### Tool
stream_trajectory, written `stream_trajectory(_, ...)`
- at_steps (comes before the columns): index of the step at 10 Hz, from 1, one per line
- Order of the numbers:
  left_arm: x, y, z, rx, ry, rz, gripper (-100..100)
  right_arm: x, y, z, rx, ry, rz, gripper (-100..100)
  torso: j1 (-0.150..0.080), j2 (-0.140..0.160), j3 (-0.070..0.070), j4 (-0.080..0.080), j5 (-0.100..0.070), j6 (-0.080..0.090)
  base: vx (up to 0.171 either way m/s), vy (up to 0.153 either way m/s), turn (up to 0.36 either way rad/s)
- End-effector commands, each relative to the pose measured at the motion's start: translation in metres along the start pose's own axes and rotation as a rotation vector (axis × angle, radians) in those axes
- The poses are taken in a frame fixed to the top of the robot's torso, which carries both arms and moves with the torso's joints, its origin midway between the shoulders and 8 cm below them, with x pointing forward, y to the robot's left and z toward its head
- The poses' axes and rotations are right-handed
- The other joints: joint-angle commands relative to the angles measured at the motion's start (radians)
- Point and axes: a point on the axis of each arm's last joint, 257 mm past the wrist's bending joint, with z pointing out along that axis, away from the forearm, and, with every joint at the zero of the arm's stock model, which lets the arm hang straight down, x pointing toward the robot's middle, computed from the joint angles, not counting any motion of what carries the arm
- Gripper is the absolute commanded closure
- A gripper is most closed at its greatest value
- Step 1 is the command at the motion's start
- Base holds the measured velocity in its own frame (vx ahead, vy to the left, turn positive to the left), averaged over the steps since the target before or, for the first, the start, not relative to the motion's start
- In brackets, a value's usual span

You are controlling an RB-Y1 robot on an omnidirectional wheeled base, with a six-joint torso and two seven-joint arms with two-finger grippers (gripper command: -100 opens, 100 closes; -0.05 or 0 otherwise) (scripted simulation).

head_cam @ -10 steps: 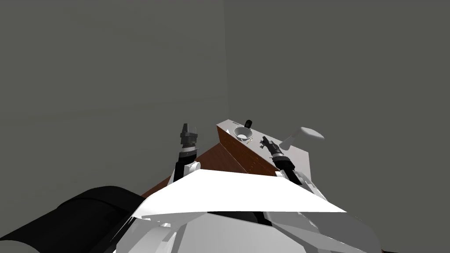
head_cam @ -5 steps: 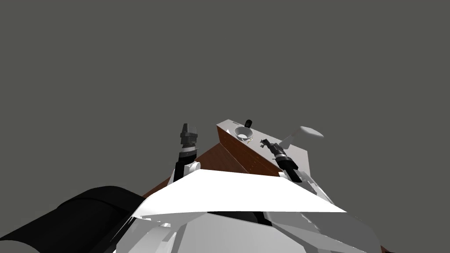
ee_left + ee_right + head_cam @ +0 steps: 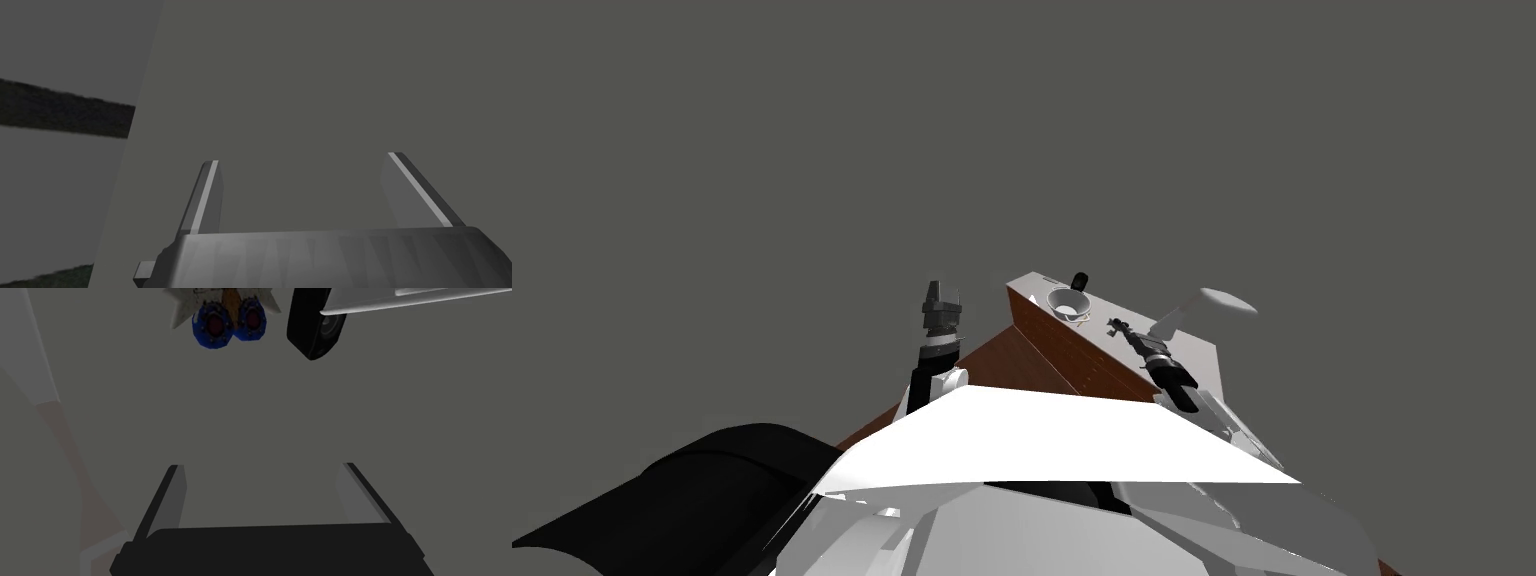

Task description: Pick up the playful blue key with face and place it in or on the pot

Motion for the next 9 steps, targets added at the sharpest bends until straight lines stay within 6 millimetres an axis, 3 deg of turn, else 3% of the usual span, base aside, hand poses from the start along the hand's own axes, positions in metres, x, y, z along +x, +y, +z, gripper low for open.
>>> stream_trajectory(1,0.0,0.0,0.0,0.0,0.0,0.0,0,0.011,-0.019,0.003,0.039,0.034,-0.093,-100,0.0,0.0,0.0,0.0,0.0,0.0,-0.001,0.017,0.072)
stream_trajectory(5,0.0,0.0,0.0,0.0,0.0,0.0,0,0.039,-0.071,0.003,0.117,0.128,-0.319,-100,-0.001,0.0,0.0,0.0,0.0,0.0,0.004,0.009,0.116)
stream_trajectory(6,0.0,0.0,0.0,0.0,0.0,0.0,0,0.039,-0.071,0.003,0.117,0.128,-0.319,-100,-0.001,0.0,0.0,0.0,0.0,0.0,0.004,-0.004,0.03)
stream_trajectory(9,0.0,0.0,0.0,0.0,0.0,0.0,0,0.059,-0.106,-0.001,0.156,0.2,-0.467,-100,-0.001,0.0,0.0,0.0,0.0,0.0,0.004,-0.006,0.146)
